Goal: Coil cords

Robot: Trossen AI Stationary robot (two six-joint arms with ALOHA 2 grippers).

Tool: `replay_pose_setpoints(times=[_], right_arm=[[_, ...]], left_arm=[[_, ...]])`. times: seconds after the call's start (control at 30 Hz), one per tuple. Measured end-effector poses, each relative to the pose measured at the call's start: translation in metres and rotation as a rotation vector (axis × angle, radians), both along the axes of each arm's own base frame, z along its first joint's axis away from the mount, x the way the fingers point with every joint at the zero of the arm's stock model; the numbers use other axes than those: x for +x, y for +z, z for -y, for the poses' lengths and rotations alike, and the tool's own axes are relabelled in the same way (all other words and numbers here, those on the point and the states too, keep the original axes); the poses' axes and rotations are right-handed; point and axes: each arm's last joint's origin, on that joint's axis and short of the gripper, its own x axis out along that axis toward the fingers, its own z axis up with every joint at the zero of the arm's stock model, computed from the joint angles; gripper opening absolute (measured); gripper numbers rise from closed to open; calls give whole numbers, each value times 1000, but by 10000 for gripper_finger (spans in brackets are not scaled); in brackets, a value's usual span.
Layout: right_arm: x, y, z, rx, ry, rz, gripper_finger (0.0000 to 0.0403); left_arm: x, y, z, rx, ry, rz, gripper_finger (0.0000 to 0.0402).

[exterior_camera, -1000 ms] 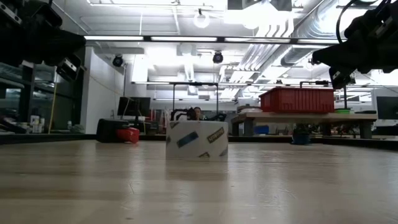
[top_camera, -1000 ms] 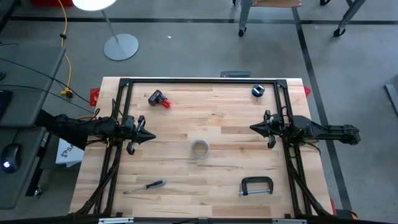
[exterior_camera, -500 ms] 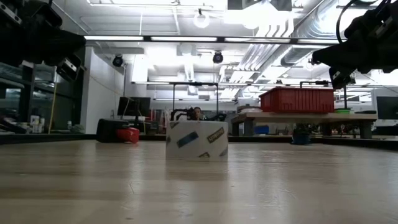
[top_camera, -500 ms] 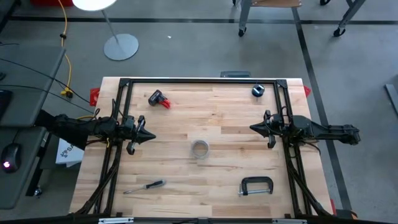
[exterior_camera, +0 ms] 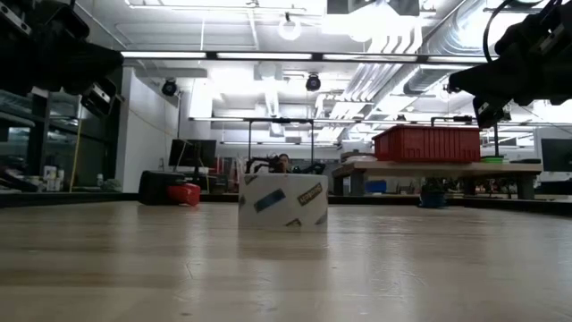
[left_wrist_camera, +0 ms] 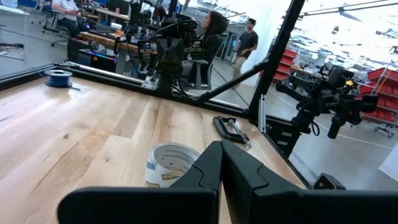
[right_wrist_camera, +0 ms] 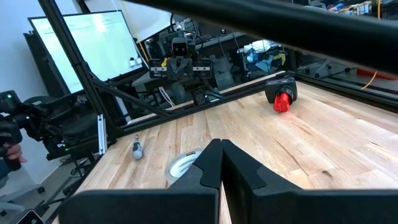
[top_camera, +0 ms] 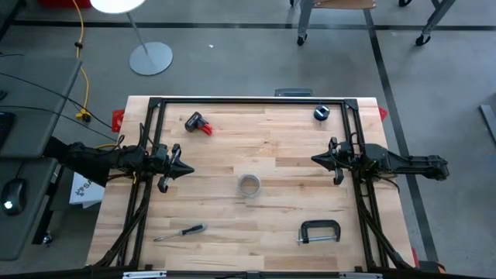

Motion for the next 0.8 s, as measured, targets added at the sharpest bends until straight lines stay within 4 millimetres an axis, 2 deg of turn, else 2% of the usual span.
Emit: replay_pose_setpoints(times=[0.13, 0.17, 0.27, 0.33, 0.47, 0.57, 0.67, 0.8], right_arm=[[0, 0, 0, 0, 0, 0, 0], [0, 0, 0, 0, 0, 0, 0], [0, 0, 0, 0, 0, 0, 0], [0, 0, 0, 0, 0, 0, 0], [0, 0, 0, 0, 0, 0, 0], [0, 0, 0, 0, 0, 0, 0], [0, 0, 0, 0, 0, 0, 0], [0, 0, 0, 0, 0, 0, 0]], left_arm=[[-1, 12, -2, -61, 59, 121, 3], [-1, 17, -4, -96, 114, 169, 3], [-6, 34, -12, -346, 344, 358, 3], [-8, 40, -16, -427, 462, 440, 2], [1, 54, -17, -510, 470, 444, 1], [17, 84, -18, -448, 459, 387, 1], [44, 125, -19, -244, 453, 293, 1], [83, 178, -21, -2, 326, 143, 1]])
